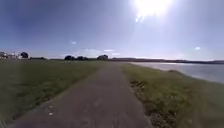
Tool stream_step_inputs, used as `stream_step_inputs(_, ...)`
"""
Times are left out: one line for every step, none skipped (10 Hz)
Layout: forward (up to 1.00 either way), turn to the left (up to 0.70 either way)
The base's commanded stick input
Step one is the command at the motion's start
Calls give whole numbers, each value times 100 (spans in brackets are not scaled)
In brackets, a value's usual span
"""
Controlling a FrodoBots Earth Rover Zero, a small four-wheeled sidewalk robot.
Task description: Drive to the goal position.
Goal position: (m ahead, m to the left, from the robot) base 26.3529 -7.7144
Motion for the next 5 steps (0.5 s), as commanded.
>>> stream_step_inputs(70, 0)
stream_step_inputs(70, 0)
stream_step_inputs(70, 0)
stream_step_inputs(70, 0)
stream_step_inputs(70, 0)
